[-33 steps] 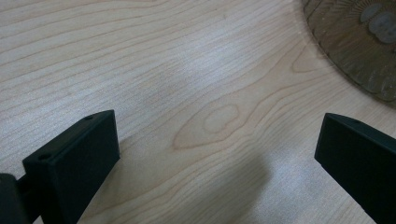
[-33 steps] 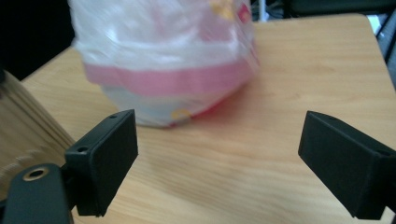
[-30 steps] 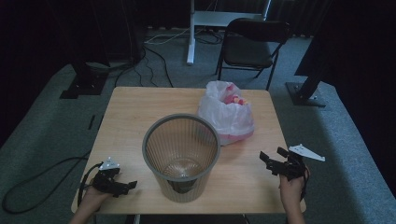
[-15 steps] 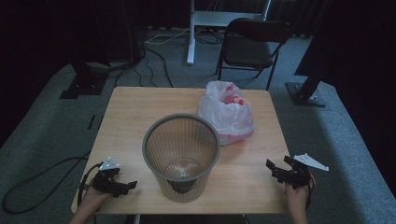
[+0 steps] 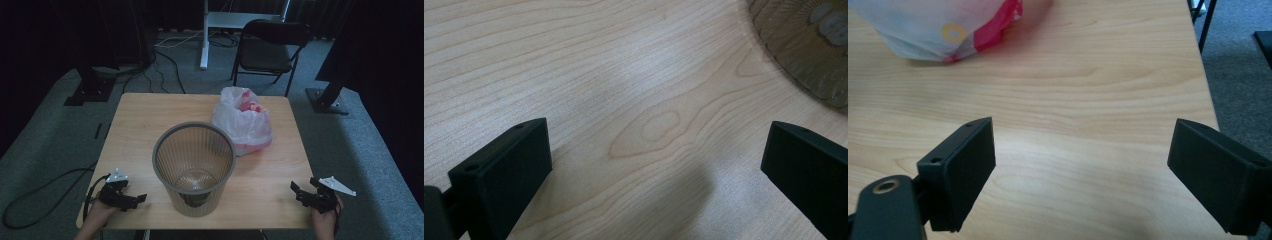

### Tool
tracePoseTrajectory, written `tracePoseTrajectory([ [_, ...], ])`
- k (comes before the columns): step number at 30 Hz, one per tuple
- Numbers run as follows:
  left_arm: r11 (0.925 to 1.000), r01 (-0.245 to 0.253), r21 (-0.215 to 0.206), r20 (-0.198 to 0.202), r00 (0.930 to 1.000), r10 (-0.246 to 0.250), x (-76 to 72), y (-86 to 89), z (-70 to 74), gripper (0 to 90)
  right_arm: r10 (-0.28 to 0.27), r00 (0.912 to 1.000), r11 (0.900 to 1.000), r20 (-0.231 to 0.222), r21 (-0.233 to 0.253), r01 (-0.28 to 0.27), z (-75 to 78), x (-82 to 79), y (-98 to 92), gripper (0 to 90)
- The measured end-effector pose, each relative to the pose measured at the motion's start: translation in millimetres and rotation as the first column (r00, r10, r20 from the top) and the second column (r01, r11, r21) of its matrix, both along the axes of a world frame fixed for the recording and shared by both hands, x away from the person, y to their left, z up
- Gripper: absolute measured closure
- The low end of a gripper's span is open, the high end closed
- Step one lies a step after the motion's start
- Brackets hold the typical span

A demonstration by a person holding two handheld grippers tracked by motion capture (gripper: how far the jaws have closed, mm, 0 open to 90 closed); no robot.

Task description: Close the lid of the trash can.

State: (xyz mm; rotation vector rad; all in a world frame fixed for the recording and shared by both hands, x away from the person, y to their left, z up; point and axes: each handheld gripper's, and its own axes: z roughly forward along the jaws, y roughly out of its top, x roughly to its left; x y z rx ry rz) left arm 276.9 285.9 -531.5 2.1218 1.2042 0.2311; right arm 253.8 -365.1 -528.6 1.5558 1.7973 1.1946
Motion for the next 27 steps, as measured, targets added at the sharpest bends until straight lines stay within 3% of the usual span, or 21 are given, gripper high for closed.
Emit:
tracePoseTrajectory([
  [10, 1.0000, 0.000, 0.004, 0.000, 1.0000, 0.000, 0.2, -0.3, 0.0, 0.0, -0.042, 0.9991, 0.999, -0.001, -0.027, 0.042, -19.7, -18.2, -10.0, 11.2],
  [22, 1.0000, 0.000, 0.006, -0.001, 1.0000, 0.000, 0.0, -0.6, -0.2, 0.0, -0.044, 0.9982, 0.999, 0.041, 0.004, 0.044, -28.3, -33.8, -11.4, 11.2],
  [27, 1.0000, 0.000, 0.004, -0.002, 1.0000, 0.000, -0.4, -0.5, -0.5, 0.0, -0.048, 0.9980, 0.999, 0.039, 0.003, 0.048, -30.8, -32.9, -10.6, 11.3],
])
